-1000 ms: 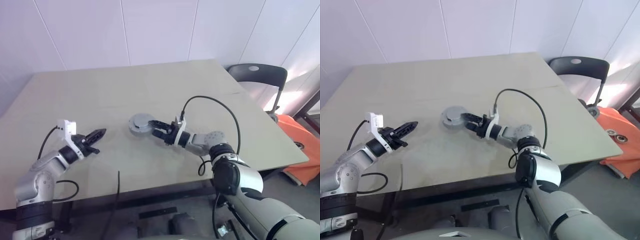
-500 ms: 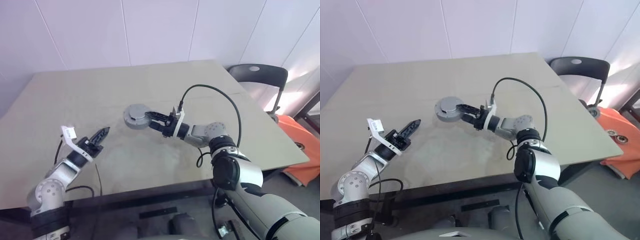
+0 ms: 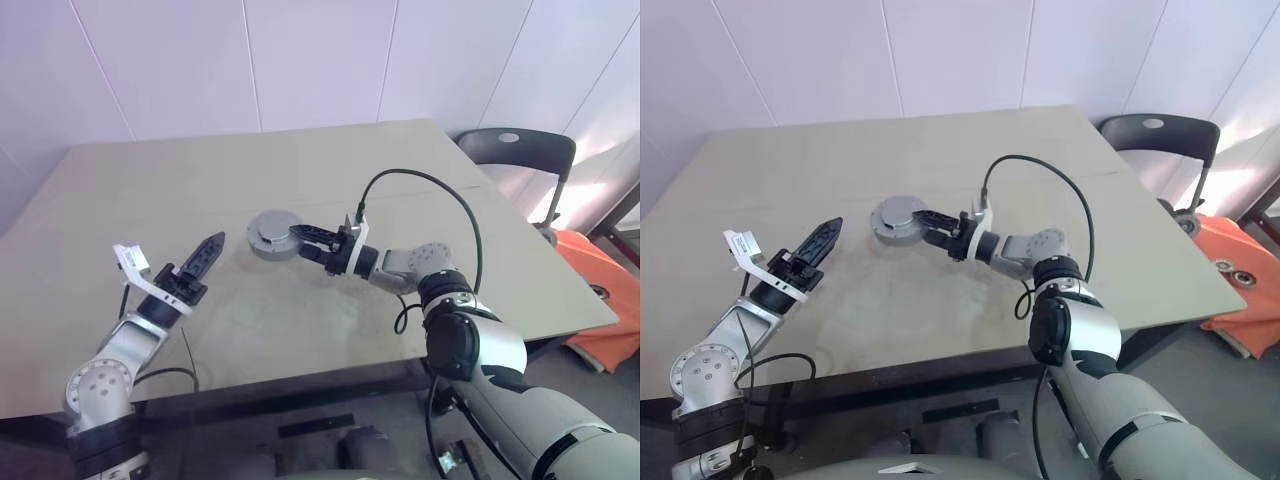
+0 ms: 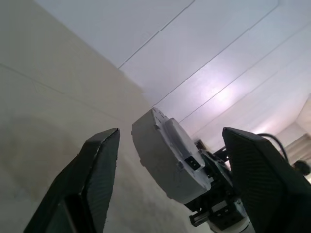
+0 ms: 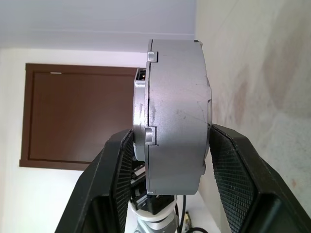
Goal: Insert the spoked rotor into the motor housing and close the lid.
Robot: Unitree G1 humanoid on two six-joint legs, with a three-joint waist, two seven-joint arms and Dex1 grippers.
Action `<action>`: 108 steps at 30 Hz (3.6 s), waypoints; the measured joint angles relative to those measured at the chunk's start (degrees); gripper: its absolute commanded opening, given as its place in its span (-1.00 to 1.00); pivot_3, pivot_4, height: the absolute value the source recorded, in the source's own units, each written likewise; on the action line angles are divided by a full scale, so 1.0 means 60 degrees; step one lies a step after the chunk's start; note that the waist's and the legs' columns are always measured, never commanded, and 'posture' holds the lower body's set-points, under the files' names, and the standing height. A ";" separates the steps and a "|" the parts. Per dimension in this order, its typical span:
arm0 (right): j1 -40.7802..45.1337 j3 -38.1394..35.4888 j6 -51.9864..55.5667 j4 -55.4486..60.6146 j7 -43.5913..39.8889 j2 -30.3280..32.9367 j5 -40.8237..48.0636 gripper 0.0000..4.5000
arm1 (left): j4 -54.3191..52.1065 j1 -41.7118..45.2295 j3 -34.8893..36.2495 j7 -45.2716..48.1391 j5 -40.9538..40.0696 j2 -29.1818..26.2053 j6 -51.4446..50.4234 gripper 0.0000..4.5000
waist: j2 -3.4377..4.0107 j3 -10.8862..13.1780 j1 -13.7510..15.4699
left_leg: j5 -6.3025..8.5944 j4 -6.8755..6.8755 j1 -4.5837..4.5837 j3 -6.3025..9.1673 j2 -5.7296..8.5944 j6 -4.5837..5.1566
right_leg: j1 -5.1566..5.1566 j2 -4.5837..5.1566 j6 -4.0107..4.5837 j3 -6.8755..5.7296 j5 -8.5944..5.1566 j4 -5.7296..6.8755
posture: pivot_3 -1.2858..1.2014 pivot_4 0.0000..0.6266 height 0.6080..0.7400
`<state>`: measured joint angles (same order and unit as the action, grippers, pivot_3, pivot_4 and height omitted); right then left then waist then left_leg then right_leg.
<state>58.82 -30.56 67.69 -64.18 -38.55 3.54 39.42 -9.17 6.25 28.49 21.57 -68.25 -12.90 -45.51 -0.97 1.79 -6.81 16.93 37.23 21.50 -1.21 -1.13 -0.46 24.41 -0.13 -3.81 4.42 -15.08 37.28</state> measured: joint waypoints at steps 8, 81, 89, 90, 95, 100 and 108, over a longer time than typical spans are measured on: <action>0.0034 0.0147 -0.0025 -0.0003 0.0001 0.0067 -0.0044 -0.07 | 0.1417 0.0127 -0.0523 -0.0771 -0.0454 0.0866 -0.0602 0.59 | -0.0003 -0.0002 0.0007 | -0.0001 0.0024 0.0001 0.0003 0.0014 0.0001 | -0.0004 -0.0009 -0.0007 0.0001 0.0004 0.0011 | 0.03 -1.00 1.00; 0.0119 0.0212 -0.0486 -0.0007 -0.0009 0.0291 -0.0154 -0.07 | 0.4331 0.2971 -0.0461 -0.0135 0.0084 0.1397 -0.0375 0.01 | -0.0005 -0.0004 0.0210 | -0.0003 0.0041 0.0000 0.0002 0.0032 -0.0003 | -0.0012 -0.0009 -0.0016 0.0007 0.0009 0.0020 | 0.03 -1.00 1.00; 0.0108 0.0446 -0.0712 0.0094 -0.0052 0.0270 -0.0229 0.08 | 0.4330 0.2969 -0.0415 -0.0260 0.0084 0.1399 -0.0452 0.01 | -0.0005 -0.0004 0.0210 | -0.0003 0.0044 0.0000 0.0002 0.0032 -0.0003 | -0.0012 -0.0009 -0.0016 0.0007 0.0009 0.0022 | 0.03 -1.00 1.00; 0.0107 0.0568 -0.0776 0.0210 -0.0108 0.0263 -0.0329 0.26 | 0.4329 0.2969 -0.0415 -0.0267 0.0084 0.1401 -0.0461 0.01 | -0.0005 -0.0004 0.0210 | -0.0003 0.0045 0.0000 0.0002 0.0032 -0.0003 | -0.0012 -0.0009 -0.0016 0.0007 0.0009 0.0023 | 0.03 -1.00 1.00; 0.0104 0.0720 -0.0726 0.0248 -0.0067 0.0189 -0.0384 0.65 | 0.4304 0.2968 -0.0491 -0.0298 0.0096 0.1410 -0.0503 0.01 | -0.0008 -0.0006 0.0209 | -0.0004 0.0048 0.0000 0.0002 0.0031 -0.0003 | -0.0012 -0.0008 -0.0016 0.0007 0.0010 0.0026 | 0.03 -1.00 1.00; 0.0102 0.0717 -0.0731 0.0214 0.0072 0.0195 -0.0388 0.65 | 0.4304 0.2968 -0.0486 -0.0307 0.0097 0.1412 -0.0487 0.01 | -0.0008 -0.0006 0.0210 | -0.0004 0.0054 0.0000 0.0002 0.0031 -0.0003 | -0.0012 -0.0007 -0.0016 0.0007 0.0010 0.0029 | 0.03 -1.00 1.00; 0.0084 0.0744 -0.0782 0.0108 0.0045 0.0329 -0.0459 0.65 | 0.4239 0.2953 -0.0256 -0.0346 0.0089 0.1289 -0.0276 0.01 | -0.0008 -0.0006 0.0193 | -0.0003 0.0066 0.0001 0.0002 0.0031 -0.0003 | -0.0012 -0.0008 -0.0016 0.0007 0.0010 0.0041 | 0.03 -1.00 1.00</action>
<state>59.32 -26.10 63.00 -63.53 -38.29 5.51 36.67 16.26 23.97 26.95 19.49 -67.72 -5.16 -47.17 -1.01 1.75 -5.65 16.91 37.63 21.51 -1.20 -0.94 -0.48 24.34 -0.18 -3.91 4.46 -15.02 37.53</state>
